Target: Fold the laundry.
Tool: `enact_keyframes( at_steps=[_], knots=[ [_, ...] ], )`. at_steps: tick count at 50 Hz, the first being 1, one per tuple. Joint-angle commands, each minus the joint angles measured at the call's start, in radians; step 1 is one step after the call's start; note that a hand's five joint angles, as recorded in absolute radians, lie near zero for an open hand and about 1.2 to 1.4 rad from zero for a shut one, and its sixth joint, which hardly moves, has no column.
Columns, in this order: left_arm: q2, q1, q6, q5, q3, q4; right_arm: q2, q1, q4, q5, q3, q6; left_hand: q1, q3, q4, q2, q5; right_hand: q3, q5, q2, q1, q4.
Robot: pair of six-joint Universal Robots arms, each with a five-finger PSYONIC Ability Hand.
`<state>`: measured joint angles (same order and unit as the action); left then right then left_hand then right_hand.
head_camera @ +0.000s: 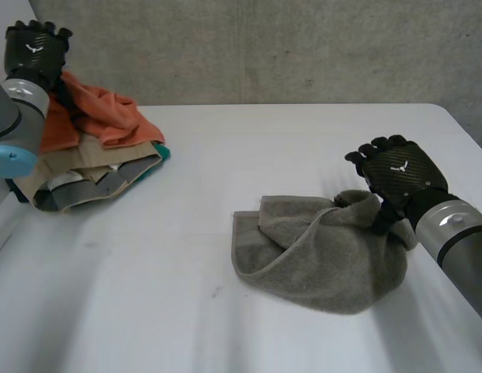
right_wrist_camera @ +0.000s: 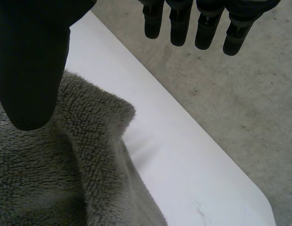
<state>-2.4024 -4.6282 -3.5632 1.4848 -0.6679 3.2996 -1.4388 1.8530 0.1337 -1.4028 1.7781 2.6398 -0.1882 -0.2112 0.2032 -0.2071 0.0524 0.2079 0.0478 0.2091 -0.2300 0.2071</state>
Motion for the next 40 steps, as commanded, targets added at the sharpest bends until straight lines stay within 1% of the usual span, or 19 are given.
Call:
enact_keyframes(
  at_steps=[1, 5, 6, 8, 9, 11, 12, 15, 16, 18, 19, 23, 25, 26, 29, 35, 40],
  knots=[
    [0.228, 0.063, 0.046, -0.012, -0.269, 0.063, -0.019, -0.02, -0.008, 0.018, -0.019, 0.006, 0.014, 0.037, -0.029, 0.033, -0.052, -0.033, -0.048, -0.035, 0.055, -0.033],
    [0.374, 0.118, 0.084, -0.035, -0.43, 0.043, -0.032, -0.035, -0.042, 0.05, -0.04, 0.006, 0.014, 0.037, -0.029, 0.033, -0.052, -0.033, -0.048, -0.035, 0.055, -0.033],
    [0.428, 0.147, 0.099, -0.052, -0.505, 0.022, -0.035, -0.044, -0.069, 0.067, -0.057, 0.003, 0.014, 0.037, -0.029, 0.033, -0.052, -0.033, -0.048, -0.035, 0.055, -0.033],
    [0.477, 0.176, 0.116, -0.07, -0.579, -0.008, -0.037, -0.054, -0.104, 0.083, -0.078, 0.0, 0.014, 0.037, -0.029, 0.033, -0.052, -0.033, -0.048, -0.035, 0.055, -0.033],
    [0.52, 0.208, 0.135, -0.09, -0.651, -0.044, -0.037, -0.064, -0.147, 0.1, -0.1, -0.009, 0.014, 0.037, -0.029, 0.033, -0.052, -0.033, -0.048, -0.035, 0.055, -0.033],
    [0.555, 0.248, 0.158, -0.11, -0.722, -0.08, -0.037, -0.075, -0.192, 0.116, -0.121, -0.021, 0.014, 0.037, -0.029, 0.033, -0.052, -0.033, -0.048, -0.035, 0.055, -0.033],
    [0.58, 0.287, 0.182, -0.13, -0.79, -0.116, -0.034, -0.083, -0.239, 0.132, -0.143, -0.038, 0.014, 0.037, -0.029, 0.033, -0.052, -0.033, -0.048, -0.035, 0.055, -0.033],
    [0.597, 0.348, 0.234, -0.146, -0.883, -0.153, -0.028, -0.089, -0.313, 0.163, -0.173, -0.081, 0.014, 0.037, -0.029, 0.033, -0.052, -0.033, -0.048, -0.035, 0.055, -0.033],
    [0.595, 0.386, 0.272, -0.15, -0.93, -0.158, -0.019, -0.09, -0.353, 0.182, -0.19, -0.108, 0.014, 0.037, -0.029, 0.033, -0.052, -0.033, -0.048, -0.035, 0.055, -0.033],
    [0.583, 0.423, 0.317, -0.149, -0.969, -0.153, -0.003, -0.089, -0.391, 0.2, -0.21, -0.141, 0.014, 0.037, -0.029, 0.033, -0.052, -0.033, -0.048, -0.035, 0.055, -0.033],
    [0.563, 0.455, 0.36, -0.143, -0.99, -0.144, 0.014, -0.087, -0.426, 0.214, -0.23, -0.171, -0.002, 0.021, -0.013, 0.017, -0.037, -0.033, -0.048, -0.035, 0.055, -0.033],
    [0.484, 0.52, 0.44, -0.12, -0.997, -0.106, 0.069, -0.071, -0.5, 0.231, -0.276, -0.216, -0.11, -0.087, 0.095, -0.091, 0.071, 0.002, -0.013, 0.0, 0.02, 0.002],
    [0.45, 0.54, 0.461, -0.107, -0.984, -0.094, 0.092, -0.06, -0.511, 0.229, -0.29, -0.218, -0.143, -0.12, 0.128, -0.124, 0.104, 0.019, 0.005, 0.018, 0.003, 0.02],
    [0.415, 0.557, 0.475, -0.095, -0.969, -0.086, 0.115, -0.052, -0.506, 0.228, -0.299, -0.215, -0.175, -0.152, 0.16, -0.156, 0.136, 0.101, 0.086, 0.1, -0.079, 0.102],
    [0.347, 0.589, 0.489, -0.074, -0.928, -0.078, 0.152, -0.037, -0.477, 0.223, -0.308, -0.195, -0.236, -0.213, 0.221, -0.217, 0.198, 0.21, 0.196, 0.209, -0.188, 0.211],
    [0.25, 0.631, 0.535, -0.031, -0.854, -0.101, 0.213, -0.014, -0.401, 0.216, -0.319, -0.159, -0.322, -0.299, 0.307, -0.303, 0.283, 0.187, 0.172, 0.186, -0.165, 0.188],
    [0.206, 0.657, 0.578, -0.031, -0.809, -0.149, 0.268, 0.006, -0.378, 0.206, -0.365, -0.161, -0.398, -0.375, 0.383, -0.379, 0.359, 0.193, 0.178, 0.192, -0.171, 0.194]
  ],
)
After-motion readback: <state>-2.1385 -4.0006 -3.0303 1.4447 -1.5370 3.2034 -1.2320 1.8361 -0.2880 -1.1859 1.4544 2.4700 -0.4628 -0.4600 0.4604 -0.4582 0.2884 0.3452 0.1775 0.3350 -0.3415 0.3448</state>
